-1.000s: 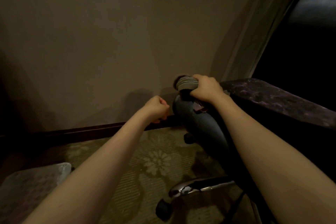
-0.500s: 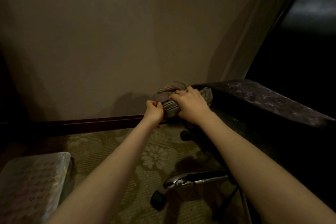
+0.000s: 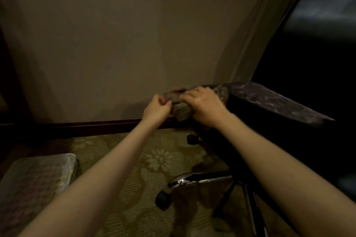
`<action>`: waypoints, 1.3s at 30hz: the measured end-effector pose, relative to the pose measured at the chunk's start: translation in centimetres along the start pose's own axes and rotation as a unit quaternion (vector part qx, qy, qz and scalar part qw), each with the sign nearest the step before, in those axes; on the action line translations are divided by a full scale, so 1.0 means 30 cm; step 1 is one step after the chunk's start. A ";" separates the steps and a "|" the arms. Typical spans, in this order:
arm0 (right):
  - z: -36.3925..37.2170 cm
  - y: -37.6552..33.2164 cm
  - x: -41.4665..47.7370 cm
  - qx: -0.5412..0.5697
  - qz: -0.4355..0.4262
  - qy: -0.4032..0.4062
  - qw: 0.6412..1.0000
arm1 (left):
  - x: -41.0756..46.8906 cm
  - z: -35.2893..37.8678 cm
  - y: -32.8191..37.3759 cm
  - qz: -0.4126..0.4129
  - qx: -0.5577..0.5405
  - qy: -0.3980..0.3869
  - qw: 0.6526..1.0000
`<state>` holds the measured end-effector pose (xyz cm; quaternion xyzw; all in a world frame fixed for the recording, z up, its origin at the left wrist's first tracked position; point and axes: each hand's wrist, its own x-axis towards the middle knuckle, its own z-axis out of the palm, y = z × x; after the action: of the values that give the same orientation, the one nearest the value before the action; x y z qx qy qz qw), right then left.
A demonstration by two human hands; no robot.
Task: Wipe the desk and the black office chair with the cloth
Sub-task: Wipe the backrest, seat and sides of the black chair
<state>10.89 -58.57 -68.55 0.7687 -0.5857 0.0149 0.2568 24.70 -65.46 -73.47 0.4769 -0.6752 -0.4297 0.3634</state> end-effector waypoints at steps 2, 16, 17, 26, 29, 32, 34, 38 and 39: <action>-0.033 0.098 -0.017 0.040 0.051 -0.005 0.998 | 0.023 0.010 0.091 0.107 0.093 0.025 0.990; -0.010 0.173 -0.183 0.313 0.202 -0.033 0.928 | -0.010 0.162 0.128 0.214 0.223 -0.071 0.948; -0.010 0.157 -0.197 0.307 0.194 -0.027 0.931 | -0.035 0.164 0.119 0.214 0.221 -0.068 0.949; -0.012 0.015 -0.346 0.232 0.118 0.030 0.965 | -0.238 0.165 0.054 0.202 0.230 -0.074 0.949; -0.024 -0.054 -0.415 0.190 0.100 -0.005 0.977 | -0.313 0.178 0.011 0.197 0.232 -0.088 0.948; -0.027 -0.108 -0.470 0.162 0.051 -0.034 0.985 | -0.389 0.183 -0.020 0.196 0.243 -0.107 0.944; -0.049 -0.095 -0.490 0.170 0.034 -0.002 0.985 | -0.415 0.171 0.015 0.209 0.230 -0.081 0.947; -0.168 0.063 -0.486 0.181 0.123 0.146 0.965 | -0.375 0.174 0.248 0.301 0.191 0.016 0.934; -0.206 0.113 -0.486 0.180 0.148 0.164 0.958 | -0.352 0.188 0.313 0.321 0.191 0.025 0.927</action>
<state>4.96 -43.63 -66.63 0.6940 -0.6301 0.2840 0.2018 19.47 -52.38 -67.69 0.3059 -0.8523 -0.1410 0.4001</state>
